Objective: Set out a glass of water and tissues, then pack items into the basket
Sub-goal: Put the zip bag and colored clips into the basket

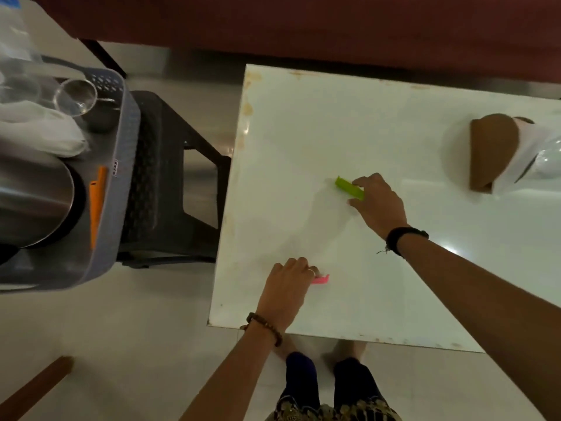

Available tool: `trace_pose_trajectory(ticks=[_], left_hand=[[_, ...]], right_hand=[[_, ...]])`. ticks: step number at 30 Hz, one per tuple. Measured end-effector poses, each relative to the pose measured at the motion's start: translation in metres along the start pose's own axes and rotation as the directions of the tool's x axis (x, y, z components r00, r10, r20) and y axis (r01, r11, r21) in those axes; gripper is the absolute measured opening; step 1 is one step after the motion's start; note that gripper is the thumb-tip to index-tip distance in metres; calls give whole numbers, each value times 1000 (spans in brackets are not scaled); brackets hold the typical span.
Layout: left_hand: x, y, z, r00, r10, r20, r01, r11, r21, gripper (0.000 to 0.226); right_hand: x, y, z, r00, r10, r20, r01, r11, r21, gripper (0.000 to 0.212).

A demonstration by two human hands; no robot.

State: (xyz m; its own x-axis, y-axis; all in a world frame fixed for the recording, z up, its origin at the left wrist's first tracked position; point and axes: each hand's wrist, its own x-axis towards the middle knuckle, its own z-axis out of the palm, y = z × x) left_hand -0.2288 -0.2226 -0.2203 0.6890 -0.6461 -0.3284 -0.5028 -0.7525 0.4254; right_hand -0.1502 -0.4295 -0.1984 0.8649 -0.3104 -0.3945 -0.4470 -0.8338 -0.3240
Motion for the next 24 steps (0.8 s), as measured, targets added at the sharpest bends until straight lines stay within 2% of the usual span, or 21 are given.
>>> trace_pose_trajectory(ticks=[3,4,6,9,12,15,18,20,22,24], left_hand=[[2,-4,1,999,-29,-44,26,998,-51,28],[2,-5,-4,994,-83,-75,73,989,-128,26],[1,-6,-22,955,-265,-135,203,912,-356,22],[-4,-19,-64,837,-484,-254,255,756,-602,15],[-21,-45,-116,678,-638,-366,218,650,-728,13],[-52,-90,-165,517,-701,-491,293,685,-667,14],[-83,-138,-194,405,-775,-485,468,632,-618,20],[-96,-162,-200,387,-793,-471,539,609,-582,23],[-99,-177,-199,407,-795,-450,575,606,-549,22],[-98,-190,-192,447,-794,-412,614,607,-505,15]], right_hand=[[-4,-1,4,1000,5,-11,-5,1000,-3,26],[-7,-4,5,1000,15,-3,-15,1000,25,24],[-16,-16,6,997,72,28,-76,978,193,21],[-33,-58,3,992,85,93,-122,837,533,16],[-49,-117,-1,988,-30,151,-85,714,695,10],[-61,-186,-1,968,-172,181,-33,630,776,19],[-68,-253,2,942,-317,110,92,560,824,28],[-70,-292,9,907,-415,67,189,544,818,34],[-70,-320,20,869,-491,56,291,601,745,42],[-67,-339,35,834,-550,44,419,683,598,42]])
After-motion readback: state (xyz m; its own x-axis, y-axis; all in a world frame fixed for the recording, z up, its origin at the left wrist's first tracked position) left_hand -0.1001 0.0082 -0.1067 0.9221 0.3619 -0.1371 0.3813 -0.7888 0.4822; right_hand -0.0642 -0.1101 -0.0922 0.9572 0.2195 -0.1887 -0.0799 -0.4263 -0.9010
